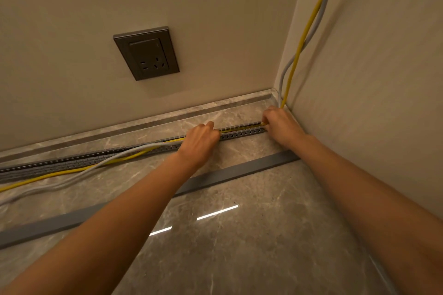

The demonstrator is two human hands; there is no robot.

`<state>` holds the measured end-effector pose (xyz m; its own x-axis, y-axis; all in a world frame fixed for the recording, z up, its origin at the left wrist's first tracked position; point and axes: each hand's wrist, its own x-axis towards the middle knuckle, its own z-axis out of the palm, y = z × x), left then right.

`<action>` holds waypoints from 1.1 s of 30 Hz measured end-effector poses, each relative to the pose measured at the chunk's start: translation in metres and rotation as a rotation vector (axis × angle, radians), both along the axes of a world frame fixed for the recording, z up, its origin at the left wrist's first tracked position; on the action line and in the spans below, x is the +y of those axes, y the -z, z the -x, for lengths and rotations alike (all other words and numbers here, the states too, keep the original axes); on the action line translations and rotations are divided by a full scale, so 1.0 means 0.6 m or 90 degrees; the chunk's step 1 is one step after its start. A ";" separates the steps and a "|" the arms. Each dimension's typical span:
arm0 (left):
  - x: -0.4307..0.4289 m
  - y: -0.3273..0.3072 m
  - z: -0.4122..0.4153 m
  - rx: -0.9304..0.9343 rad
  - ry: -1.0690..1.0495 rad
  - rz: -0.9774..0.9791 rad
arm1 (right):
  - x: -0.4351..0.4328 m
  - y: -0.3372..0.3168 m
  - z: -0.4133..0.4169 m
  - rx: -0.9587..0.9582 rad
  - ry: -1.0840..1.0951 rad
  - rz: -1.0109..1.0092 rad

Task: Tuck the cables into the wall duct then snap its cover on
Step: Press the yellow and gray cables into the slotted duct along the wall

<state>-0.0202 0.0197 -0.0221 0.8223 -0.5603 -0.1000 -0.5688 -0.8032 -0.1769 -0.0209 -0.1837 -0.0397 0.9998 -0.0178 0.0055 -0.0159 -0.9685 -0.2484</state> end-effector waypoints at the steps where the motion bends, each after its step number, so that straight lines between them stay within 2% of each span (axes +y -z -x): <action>1: -0.001 0.001 0.001 0.007 -0.005 -0.003 | 0.001 -0.002 -0.001 -0.002 0.029 -0.015; 5: -0.005 -0.001 -0.008 0.038 -0.057 0.013 | 0.010 -0.003 -0.004 -0.001 0.079 -0.024; 9: 0.000 0.001 -0.004 0.046 -0.054 0.039 | 0.014 -0.003 -0.006 0.021 0.090 -0.044; 15: 0.021 0.004 0.015 0.057 -0.055 0.154 | 0.009 -0.012 -0.002 0.052 0.058 -0.108; 20: 0.012 0.013 0.024 0.033 -0.078 0.115 | 0.018 -0.020 0.001 0.061 0.069 -0.161; 25: 0.010 0.009 0.023 0.085 -0.099 0.120 | 0.044 -0.029 0.010 0.041 -0.015 -0.181; 27: 0.018 0.000 0.013 0.147 -0.130 0.199 | 0.057 -0.031 0.017 0.029 -0.051 -0.181; 29: 0.025 -0.010 0.015 0.216 -0.207 0.377 | 0.071 -0.033 0.020 0.030 -0.073 -0.181; 31: 0.041 -0.018 0.020 0.204 -0.301 0.525 | 0.090 -0.038 0.017 0.037 -0.095 -0.177; 33: 0.061 -0.020 0.019 0.149 -0.341 0.551 | 0.103 -0.040 0.011 0.039 -0.107 -0.169</action>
